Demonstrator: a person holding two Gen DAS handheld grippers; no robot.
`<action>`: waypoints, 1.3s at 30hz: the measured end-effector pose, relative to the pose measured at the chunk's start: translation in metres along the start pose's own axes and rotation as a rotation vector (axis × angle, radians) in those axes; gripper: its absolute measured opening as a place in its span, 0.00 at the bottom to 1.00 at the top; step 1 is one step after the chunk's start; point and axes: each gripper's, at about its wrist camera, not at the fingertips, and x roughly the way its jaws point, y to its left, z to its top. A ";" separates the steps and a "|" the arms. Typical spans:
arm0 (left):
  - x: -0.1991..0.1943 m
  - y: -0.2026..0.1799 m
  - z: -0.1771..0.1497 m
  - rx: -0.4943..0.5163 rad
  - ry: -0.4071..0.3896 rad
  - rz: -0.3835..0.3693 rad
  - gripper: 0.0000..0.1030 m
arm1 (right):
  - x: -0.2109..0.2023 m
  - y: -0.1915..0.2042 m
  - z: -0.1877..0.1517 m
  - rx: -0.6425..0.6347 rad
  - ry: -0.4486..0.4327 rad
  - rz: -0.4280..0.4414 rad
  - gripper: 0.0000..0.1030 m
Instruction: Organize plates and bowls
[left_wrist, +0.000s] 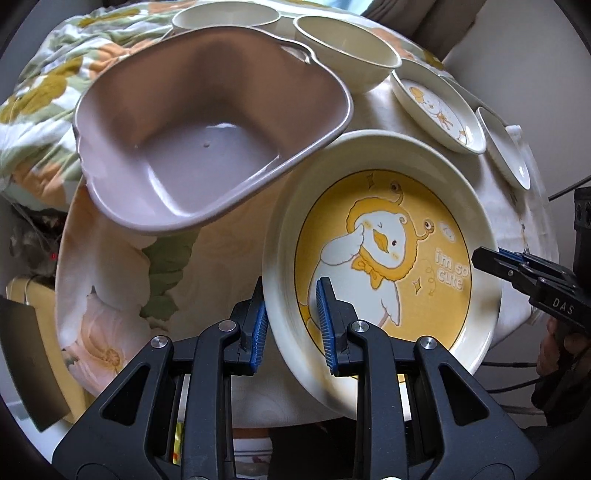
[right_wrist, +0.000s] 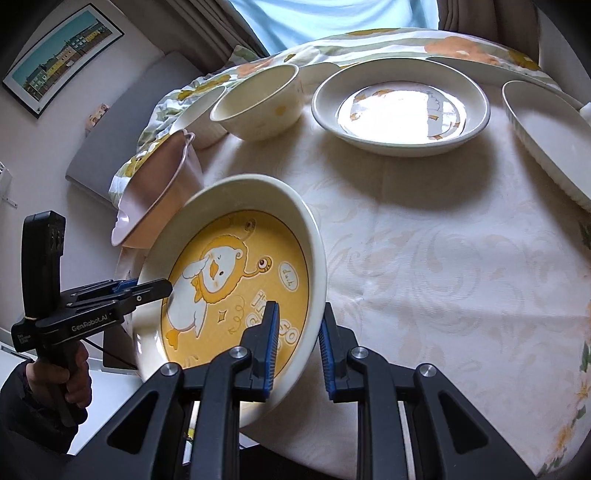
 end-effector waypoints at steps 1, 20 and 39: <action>0.000 0.000 -0.001 0.005 -0.002 0.005 0.20 | -0.002 -0.001 -0.004 0.000 0.001 0.001 0.19; 0.009 -0.021 0.001 0.025 -0.005 0.078 0.57 | 0.005 0.016 -0.001 -0.055 0.013 -0.061 0.46; -0.118 -0.133 -0.003 0.172 -0.297 0.161 0.84 | -0.118 0.010 -0.014 -0.090 -0.161 -0.080 0.49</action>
